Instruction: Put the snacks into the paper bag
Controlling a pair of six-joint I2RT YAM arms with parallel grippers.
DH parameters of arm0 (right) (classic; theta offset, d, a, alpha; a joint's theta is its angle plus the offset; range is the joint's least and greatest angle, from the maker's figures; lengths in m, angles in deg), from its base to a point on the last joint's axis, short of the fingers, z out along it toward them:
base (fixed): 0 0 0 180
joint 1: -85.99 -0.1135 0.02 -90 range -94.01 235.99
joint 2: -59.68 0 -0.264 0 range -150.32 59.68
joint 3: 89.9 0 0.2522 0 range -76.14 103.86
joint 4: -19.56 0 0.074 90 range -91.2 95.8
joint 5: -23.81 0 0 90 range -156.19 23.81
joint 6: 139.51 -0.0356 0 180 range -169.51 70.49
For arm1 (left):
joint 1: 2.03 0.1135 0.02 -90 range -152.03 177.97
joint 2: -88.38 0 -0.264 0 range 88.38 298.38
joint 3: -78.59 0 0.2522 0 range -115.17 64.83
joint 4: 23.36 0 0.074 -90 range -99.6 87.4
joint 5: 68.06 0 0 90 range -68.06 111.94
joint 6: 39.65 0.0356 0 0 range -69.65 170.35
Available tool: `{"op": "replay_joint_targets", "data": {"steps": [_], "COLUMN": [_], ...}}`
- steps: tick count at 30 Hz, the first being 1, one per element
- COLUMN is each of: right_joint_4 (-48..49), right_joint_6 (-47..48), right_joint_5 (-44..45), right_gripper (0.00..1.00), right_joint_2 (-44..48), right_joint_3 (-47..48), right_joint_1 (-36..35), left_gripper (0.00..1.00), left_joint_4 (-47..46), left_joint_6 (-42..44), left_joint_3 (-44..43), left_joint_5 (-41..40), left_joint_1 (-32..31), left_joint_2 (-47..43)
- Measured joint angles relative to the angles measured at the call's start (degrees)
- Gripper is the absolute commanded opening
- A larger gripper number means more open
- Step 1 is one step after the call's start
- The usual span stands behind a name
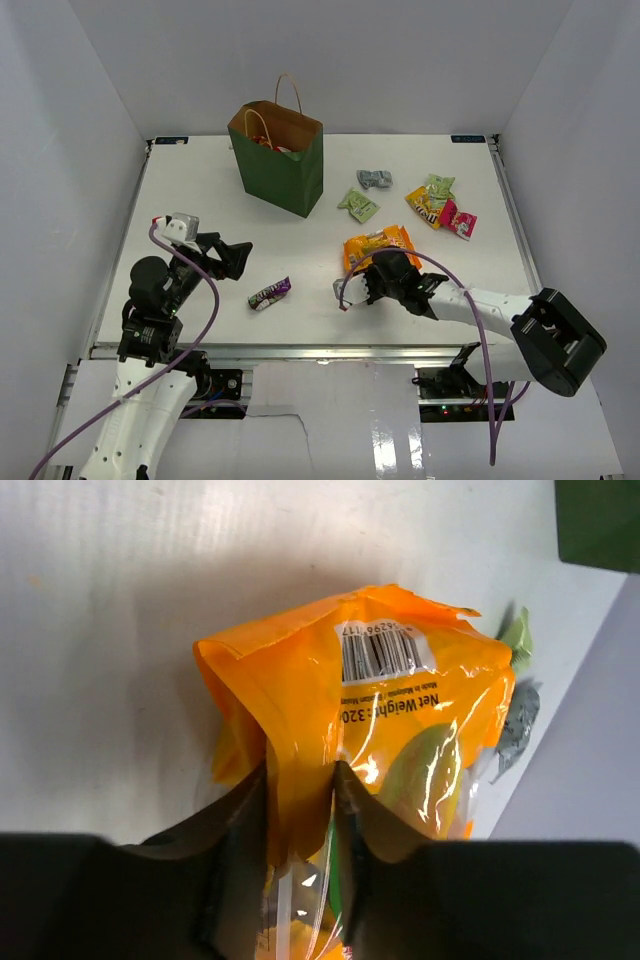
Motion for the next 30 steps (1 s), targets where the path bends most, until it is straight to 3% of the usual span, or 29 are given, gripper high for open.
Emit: {"op": "replay_joint_targets", "data": {"steps": [1,4,9,15,23,30], "right_joint_4": [0.9,3.5,0.6,-8.1,-10.9,-10.3], "right_joint_6": [-0.2,-1.1,-6.4,-16.3,-30.4,-41.7], "right_joint_5": [0.4,1.3,-3.8,-18.3,-36.3,-47.1], "right_gripper": [0.21,0.08,0.08,0.08,0.08,0.08], "right_joint_2": [0.2,1.1,5.4,7.9,6.0,2.3], "right_joint_3": [-0.3,-0.7,-0.1,7.3,14.9,21.7], "right_joint_1": [0.0,0.0,1.7,8.7,19.1,22.6], "left_gripper": [0.98,0.98,0.98,0.98,0.98,0.98], "left_joint_4": [0.0,0.0,0.0,0.0,0.0,0.0], "left_joint_6": [0.0,0.0,0.0,0.1,0.1,0.3], "left_joint_3": [0.0,0.0,0.0,0.0,0.0,0.0], "left_joint_5": [0.0,0.0,0.0,0.0,-0.1,-0.1], "left_joint_1": [0.0,0.0,0.0,0.0,0.0,0.0], "left_joint_2": [0.0,-0.2,-0.2,-0.3,-1.0,-1.0]}}
